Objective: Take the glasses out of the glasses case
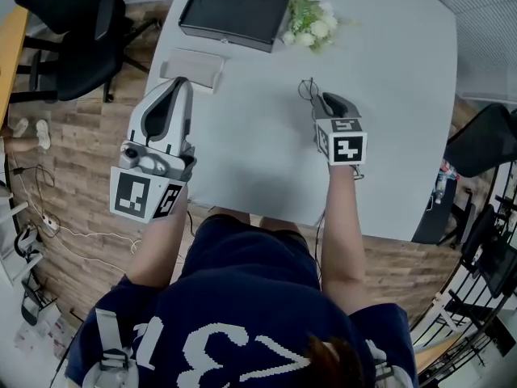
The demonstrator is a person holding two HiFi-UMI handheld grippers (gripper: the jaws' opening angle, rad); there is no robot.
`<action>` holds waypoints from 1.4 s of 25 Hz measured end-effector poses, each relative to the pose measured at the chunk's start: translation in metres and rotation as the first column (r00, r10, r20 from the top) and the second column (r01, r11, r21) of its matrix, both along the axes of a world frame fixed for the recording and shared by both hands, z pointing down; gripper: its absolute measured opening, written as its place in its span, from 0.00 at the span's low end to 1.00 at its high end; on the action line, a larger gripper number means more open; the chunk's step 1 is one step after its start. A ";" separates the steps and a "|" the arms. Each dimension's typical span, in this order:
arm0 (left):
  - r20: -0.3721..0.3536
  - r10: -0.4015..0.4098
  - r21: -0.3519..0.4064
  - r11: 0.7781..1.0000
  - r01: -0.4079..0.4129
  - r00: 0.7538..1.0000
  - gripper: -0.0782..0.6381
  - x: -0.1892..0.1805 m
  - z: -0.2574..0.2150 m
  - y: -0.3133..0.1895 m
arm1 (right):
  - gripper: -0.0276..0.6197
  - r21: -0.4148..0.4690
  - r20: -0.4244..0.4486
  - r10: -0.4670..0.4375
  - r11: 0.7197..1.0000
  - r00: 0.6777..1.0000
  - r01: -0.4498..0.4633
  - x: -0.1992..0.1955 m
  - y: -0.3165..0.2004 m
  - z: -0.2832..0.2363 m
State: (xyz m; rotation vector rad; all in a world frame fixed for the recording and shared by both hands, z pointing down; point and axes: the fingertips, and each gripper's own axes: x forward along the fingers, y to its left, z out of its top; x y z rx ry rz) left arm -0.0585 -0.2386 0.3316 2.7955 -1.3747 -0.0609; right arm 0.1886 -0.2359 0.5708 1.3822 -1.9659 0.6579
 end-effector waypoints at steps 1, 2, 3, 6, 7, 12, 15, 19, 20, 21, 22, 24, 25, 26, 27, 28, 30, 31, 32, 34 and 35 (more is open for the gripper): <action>-0.004 0.001 0.012 1.000 -0.001 1.000 0.13 0.001 -0.006 -0.001 | 0.16 0.040 0.013 0.008 0.999 1.000 -0.008 0.004 -0.006 -0.016; -0.009 0.002 0.025 1.000 -0.002 1.000 0.13 0.002 -0.012 -0.001 | 0.15 0.094 0.030 0.020 0.995 0.999 -0.022 0.007 -0.011 -0.036; -0.014 0.004 0.038 0.999 -0.003 1.000 0.13 0.003 -0.019 -0.002 | 0.11 0.159 0.049 0.033 0.986 0.998 -0.041 0.011 -0.017 -0.060; -0.026 0.009 0.084 0.996 -0.007 1.000 0.13 0.006 -0.041 -0.003 | 0.09 0.369 0.107 0.065 0.924 0.992 -0.101 0.022 -0.025 -0.142; -0.029 0.010 0.099 0.995 -0.007 1.000 0.13 0.007 -0.048 -0.004 | 0.09 0.432 0.129 0.073 0.893 0.989 -0.122 0.026 -0.026 -0.169; -0.048 0.013 0.172 0.985 -0.005 0.999 0.13 0.013 -0.085 -0.001 | 0.08 0.634 0.203 0.070 0.751 0.977 -0.186 0.036 -0.011 -0.279; -0.050 0.019 0.199 0.980 -0.009 0.999 0.13 0.016 -0.100 0.003 | 0.08 0.683 0.227 0.062 0.702 0.972 -0.204 0.040 0.004 -0.313; -0.053 0.026 0.205 0.979 -0.015 0.998 0.13 0.018 -0.110 0.009 | 0.08 0.710 0.235 0.066 0.670 0.970 -0.217 0.045 0.022 -0.335; -0.053 0.029 0.203 0.979 -0.018 0.998 0.13 0.019 -0.110 0.010 | 0.08 0.713 0.235 0.070 0.665 0.969 -0.221 0.047 0.025 -0.338; -0.053 0.032 0.199 0.980 -0.021 0.998 0.13 0.020 -0.110 0.010 | 0.08 0.715 0.236 0.073 0.662 0.969 -0.224 0.048 0.028 -0.340; -0.054 0.034 0.193 0.981 -0.023 0.998 0.13 0.020 -0.109 0.011 | 0.08 0.717 0.236 0.076 0.659 0.969 -0.227 0.049 0.031 -0.342; -0.059 0.036 0.185 0.982 -0.025 0.998 0.13 0.020 -0.108 0.012 | 0.08 0.721 0.239 0.077 0.653 0.968 -0.230 0.049 0.037 -0.346; -0.060 0.038 0.185 0.982 -0.027 0.997 0.13 0.020 -0.109 0.013 | 0.08 0.724 0.242 0.075 0.649 0.967 -0.231 0.048 0.040 -0.348; -0.060 0.041 0.186 0.982 -0.029 0.997 0.13 0.021 -0.110 0.015 | 0.08 0.728 0.243 0.074 0.645 0.967 -0.232 0.048 0.042 -0.351; -0.060 0.043 0.188 0.982 -0.031 0.997 0.13 0.022 -0.111 0.016 | 0.08 0.731 0.245 0.072 0.641 0.967 -0.233 0.048 0.044 -0.353; -0.059 0.044 0.190 0.981 -0.033 0.997 0.13 0.023 -0.111 0.017 | 0.08 0.733 0.246 0.071 0.639 0.967 -0.234 0.048 0.046 -0.355; -0.059 0.045 0.192 0.981 -0.033 0.997 0.13 0.023 -0.112 0.019 | 0.08 0.737 0.246 0.068 0.635 0.967 -0.233 0.048 0.049 -0.357; -0.058 0.045 0.193 0.981 -0.033 0.997 0.13 0.024 -0.113 0.019 | 0.08 0.739 0.246 0.066 0.632 0.967 -0.232 0.048 0.051 -0.359; -0.058 0.046 0.194 0.980 -0.034 0.997 0.13 0.024 -0.113 0.020 | 0.08 0.742 0.247 0.066 0.629 0.967 -0.232 0.049 0.052 -0.361; -0.057 0.048 0.194 0.980 -0.036 0.997 0.13 0.026 -0.113 0.021 | 0.08 0.744 0.247 0.068 0.626 0.967 -0.234 0.050 0.054 -0.363; -0.057 0.049 0.194 0.980 -0.037 0.997 0.13 0.026 -0.113 0.021 | 0.08 0.744 0.247 0.068 0.625 0.967 -0.234 0.050 0.055 -0.364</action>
